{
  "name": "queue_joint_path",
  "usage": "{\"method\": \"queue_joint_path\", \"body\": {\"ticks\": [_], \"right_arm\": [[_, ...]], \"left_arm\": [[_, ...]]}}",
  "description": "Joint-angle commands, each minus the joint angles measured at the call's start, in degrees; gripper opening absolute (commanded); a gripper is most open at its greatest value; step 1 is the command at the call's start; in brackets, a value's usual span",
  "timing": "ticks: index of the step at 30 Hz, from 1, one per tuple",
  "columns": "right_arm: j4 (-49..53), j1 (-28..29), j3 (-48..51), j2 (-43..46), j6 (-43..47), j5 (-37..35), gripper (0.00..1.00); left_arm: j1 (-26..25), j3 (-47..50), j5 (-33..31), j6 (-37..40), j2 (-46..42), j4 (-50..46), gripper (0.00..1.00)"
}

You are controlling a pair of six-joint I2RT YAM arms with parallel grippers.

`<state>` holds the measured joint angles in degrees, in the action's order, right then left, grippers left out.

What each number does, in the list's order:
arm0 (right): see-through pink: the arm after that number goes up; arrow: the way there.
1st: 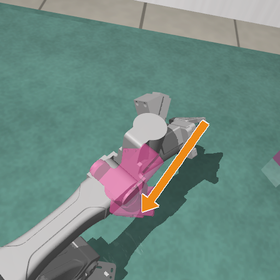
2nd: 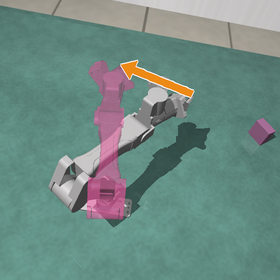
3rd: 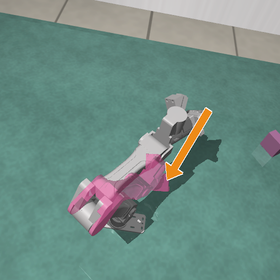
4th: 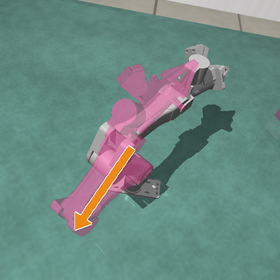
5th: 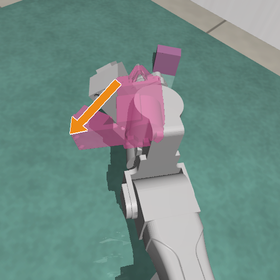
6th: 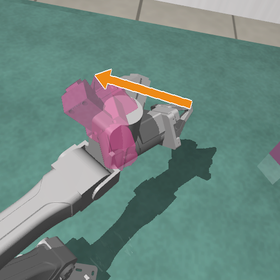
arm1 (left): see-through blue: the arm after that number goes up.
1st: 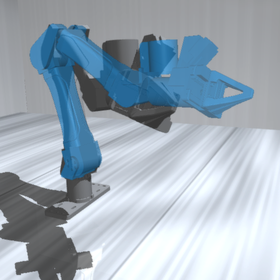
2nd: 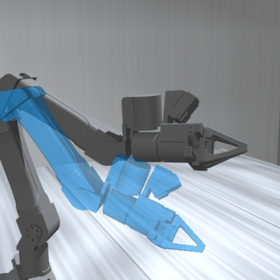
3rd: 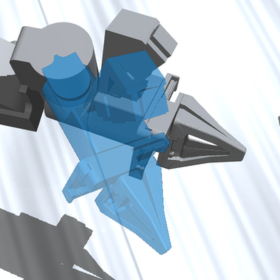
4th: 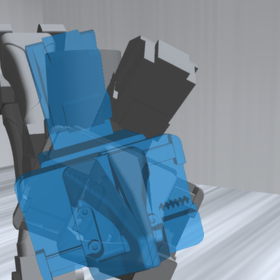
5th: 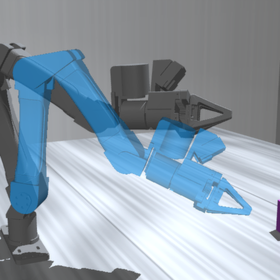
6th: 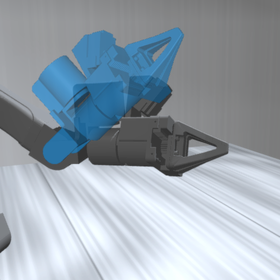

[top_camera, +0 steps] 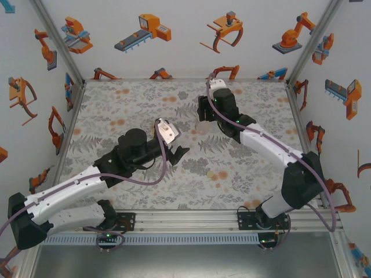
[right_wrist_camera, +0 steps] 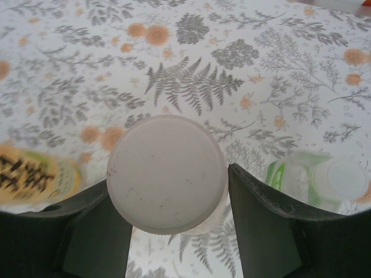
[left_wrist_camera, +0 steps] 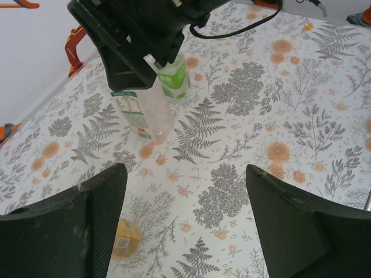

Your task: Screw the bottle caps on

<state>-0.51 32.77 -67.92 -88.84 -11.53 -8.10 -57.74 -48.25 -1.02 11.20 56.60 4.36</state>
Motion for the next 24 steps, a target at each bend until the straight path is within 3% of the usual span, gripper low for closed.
{"method": "queue_joint_path", "body": {"ticks": [1,9,24], "right_arm": [[-6.95,-0.93,-2.81,-3.61,2.71,-3.66,0.27],[-10.64,-2.63,-3.8,-10.06,2.21,-4.63,0.26],[-15.73,-2.8,1.02,-11.74,1.99,-4.95,0.32]], "left_arm": [[-0.26,0.74,-2.35,-0.3,-2.22,-1.93,0.76],[-0.27,2.1,-4.1,-0.63,-5.38,-3.12,0.76],[-0.27,2.55,-3.94,-0.79,-5.53,-2.65,0.76]]}}
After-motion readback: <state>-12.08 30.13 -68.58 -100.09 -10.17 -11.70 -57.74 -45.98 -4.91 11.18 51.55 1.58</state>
